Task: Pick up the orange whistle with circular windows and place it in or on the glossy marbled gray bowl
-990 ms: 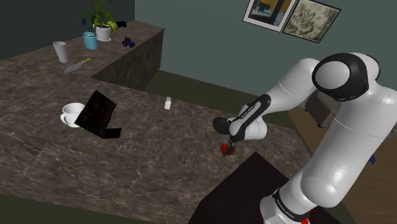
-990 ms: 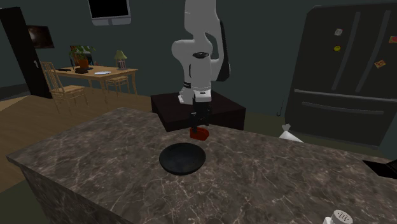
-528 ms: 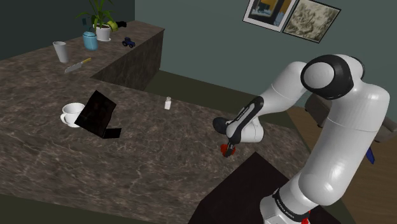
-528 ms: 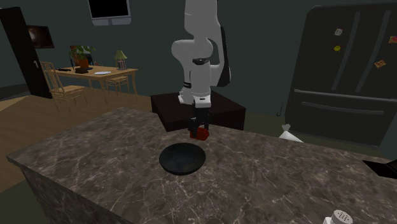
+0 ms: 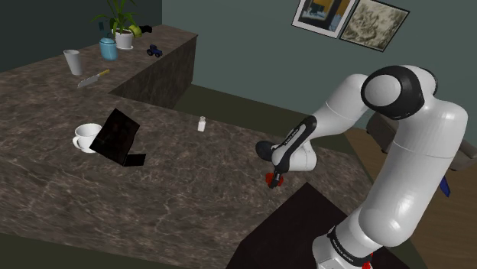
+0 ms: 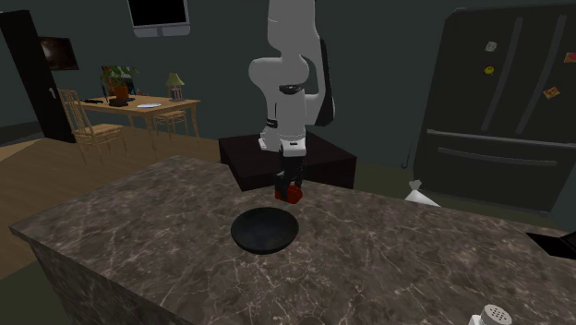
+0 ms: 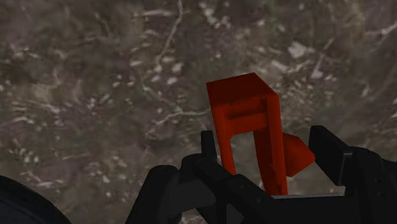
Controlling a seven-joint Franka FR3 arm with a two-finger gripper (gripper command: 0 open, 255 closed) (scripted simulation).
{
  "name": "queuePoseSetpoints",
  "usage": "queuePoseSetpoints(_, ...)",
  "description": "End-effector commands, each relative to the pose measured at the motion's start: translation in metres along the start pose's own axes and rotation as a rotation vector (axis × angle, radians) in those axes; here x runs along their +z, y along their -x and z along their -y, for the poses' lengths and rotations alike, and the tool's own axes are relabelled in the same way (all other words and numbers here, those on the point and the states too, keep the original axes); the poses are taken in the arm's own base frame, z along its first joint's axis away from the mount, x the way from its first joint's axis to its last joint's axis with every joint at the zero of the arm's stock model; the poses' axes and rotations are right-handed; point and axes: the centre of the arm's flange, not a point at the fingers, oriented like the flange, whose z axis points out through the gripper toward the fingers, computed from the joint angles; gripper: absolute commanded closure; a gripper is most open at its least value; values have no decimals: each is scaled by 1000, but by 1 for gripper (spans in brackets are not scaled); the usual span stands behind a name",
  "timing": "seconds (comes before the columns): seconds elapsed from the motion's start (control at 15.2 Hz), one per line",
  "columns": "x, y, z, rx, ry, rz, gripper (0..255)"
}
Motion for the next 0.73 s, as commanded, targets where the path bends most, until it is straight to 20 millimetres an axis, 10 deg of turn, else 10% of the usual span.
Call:
queuePoseSetpoints(0.0, 0, 0, 0, 0, 0, 0, 255)
queuePoseSetpoints(0.66, -26, 0, 0, 0, 0, 0, 255)
